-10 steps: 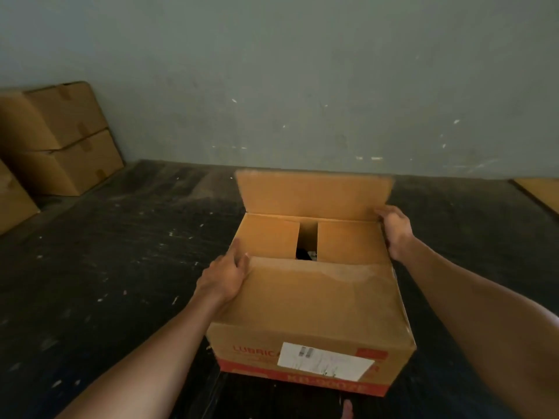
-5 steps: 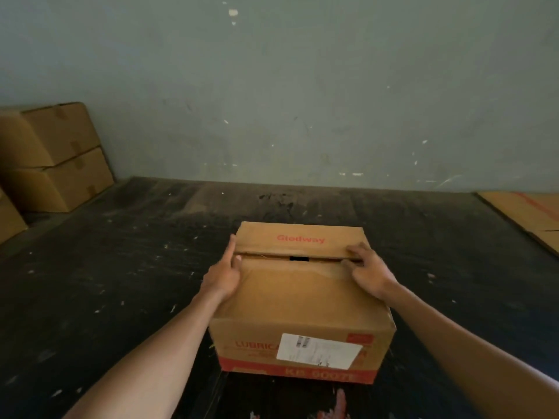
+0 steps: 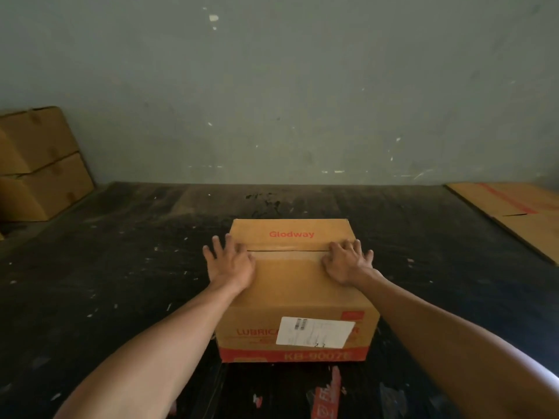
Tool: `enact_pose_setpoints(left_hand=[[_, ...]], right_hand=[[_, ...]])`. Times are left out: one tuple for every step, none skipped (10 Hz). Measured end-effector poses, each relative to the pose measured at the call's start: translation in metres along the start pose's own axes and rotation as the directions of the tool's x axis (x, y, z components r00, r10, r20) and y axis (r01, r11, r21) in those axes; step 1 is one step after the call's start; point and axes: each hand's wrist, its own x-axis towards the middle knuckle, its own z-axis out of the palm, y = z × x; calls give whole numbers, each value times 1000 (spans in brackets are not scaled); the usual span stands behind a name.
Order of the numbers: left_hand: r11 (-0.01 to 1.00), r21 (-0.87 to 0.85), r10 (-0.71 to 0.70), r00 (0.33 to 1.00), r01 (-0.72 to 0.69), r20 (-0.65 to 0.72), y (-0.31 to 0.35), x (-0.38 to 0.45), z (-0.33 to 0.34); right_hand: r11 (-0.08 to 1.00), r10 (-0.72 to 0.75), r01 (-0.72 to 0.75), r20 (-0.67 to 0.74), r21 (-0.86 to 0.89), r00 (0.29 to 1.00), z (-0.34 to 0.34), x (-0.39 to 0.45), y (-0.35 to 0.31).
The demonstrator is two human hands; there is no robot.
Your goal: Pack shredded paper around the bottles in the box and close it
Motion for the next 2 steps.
enact_pose_setpoints(left_hand=[[978,0,208,971,-209,-117,9,-23,2],[925,-207,287,942,-319,-172,10,-67,16]], right_hand=[[995,-87,90,-101,31,991,2,-26,-14],[959,-214,246,-213,139,953,10,-83,-23]])
